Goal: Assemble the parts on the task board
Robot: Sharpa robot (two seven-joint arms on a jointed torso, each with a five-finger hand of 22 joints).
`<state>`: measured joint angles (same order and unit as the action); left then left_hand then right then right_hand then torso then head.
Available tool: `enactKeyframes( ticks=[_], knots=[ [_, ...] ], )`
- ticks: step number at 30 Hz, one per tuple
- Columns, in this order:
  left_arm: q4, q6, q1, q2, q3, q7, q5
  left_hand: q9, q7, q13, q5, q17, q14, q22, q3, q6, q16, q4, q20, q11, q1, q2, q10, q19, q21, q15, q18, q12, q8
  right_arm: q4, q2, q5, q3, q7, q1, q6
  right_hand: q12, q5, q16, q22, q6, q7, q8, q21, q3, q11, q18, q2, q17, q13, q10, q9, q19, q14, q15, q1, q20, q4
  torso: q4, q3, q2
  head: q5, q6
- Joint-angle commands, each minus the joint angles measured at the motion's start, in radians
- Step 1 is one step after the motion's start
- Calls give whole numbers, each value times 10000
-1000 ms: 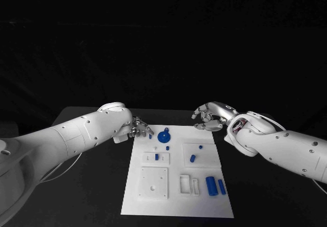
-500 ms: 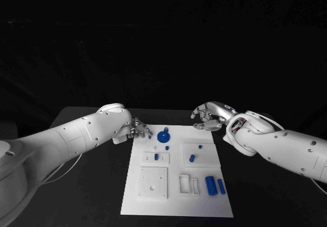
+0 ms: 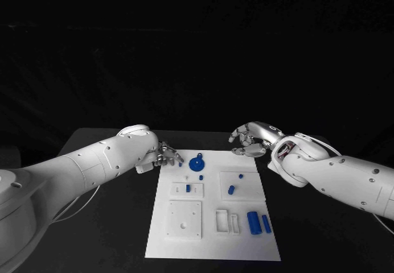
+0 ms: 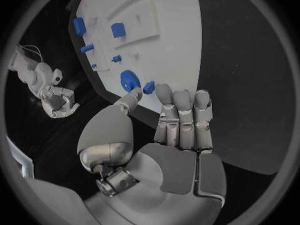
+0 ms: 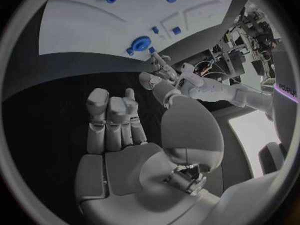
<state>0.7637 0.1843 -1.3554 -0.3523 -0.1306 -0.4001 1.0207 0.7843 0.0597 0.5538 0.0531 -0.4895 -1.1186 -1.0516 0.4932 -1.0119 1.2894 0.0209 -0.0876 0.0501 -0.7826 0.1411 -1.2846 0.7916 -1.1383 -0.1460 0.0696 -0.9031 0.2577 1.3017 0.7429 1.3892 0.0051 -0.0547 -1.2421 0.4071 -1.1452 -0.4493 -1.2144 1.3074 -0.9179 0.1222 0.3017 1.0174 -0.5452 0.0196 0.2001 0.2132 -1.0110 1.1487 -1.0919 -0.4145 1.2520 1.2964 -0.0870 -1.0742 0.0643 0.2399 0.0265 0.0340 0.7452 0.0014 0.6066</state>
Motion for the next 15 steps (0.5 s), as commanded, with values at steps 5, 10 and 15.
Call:
enactKeyframes(
  ticks=[5, 10, 15],
  knots=[
    [-95, 12, 9, 78, 6, 236, -274, -22, 54, 18, -16, -9, 91, -24, -83, 57, 25, 2, -1430, -31, -5, -135, 73, -30, 1, -17, -128, 43, 7, 17, -13, 38, 4, -34, 0, -54, -46, -59, 38, 139, 27, 85, -3, -58, 34, -25, 617, 67, -13, -12, 38, -6, -30, 42, -59, 28, 72, -42, 5, -4, 5, -14, 14],
    [-109, 61, 47, 138, 6, 266, -299, -29, 56, 30, -14, -11, 98, -36, -111, 56, 31, 41, -1431, -34, -65, -194, 73, -40, 2, -14, -133, 46, 16, 31, -20, 39, 4, -35, 0, -56, -46, -58, 38, 139, 26, 85, -2, -59, 33, -25, 617, 65, -14, -13, 38, -6, -30, 42, -59, 26, 73, -42, 2, -7, 6, -13, 12],
    [-165, 52, 113, 188, 6, 272, -300, -47, 60, 50, -11, -14, 107, -59, -166, 63, 40, 149, -1433, -38, -199, -343, 69, -52, 3, -10, -142, 53, 29, 56, -20, 44, 4, -28, 0, -61, -47, -58, 38, 139, 26, 85, -2, -58, 33, -25, 617, 64, -14, -13, 37, -7, -29, 43, -60, 23, 73, -41, -8, -7, 9, -13, 24]
  ],
)
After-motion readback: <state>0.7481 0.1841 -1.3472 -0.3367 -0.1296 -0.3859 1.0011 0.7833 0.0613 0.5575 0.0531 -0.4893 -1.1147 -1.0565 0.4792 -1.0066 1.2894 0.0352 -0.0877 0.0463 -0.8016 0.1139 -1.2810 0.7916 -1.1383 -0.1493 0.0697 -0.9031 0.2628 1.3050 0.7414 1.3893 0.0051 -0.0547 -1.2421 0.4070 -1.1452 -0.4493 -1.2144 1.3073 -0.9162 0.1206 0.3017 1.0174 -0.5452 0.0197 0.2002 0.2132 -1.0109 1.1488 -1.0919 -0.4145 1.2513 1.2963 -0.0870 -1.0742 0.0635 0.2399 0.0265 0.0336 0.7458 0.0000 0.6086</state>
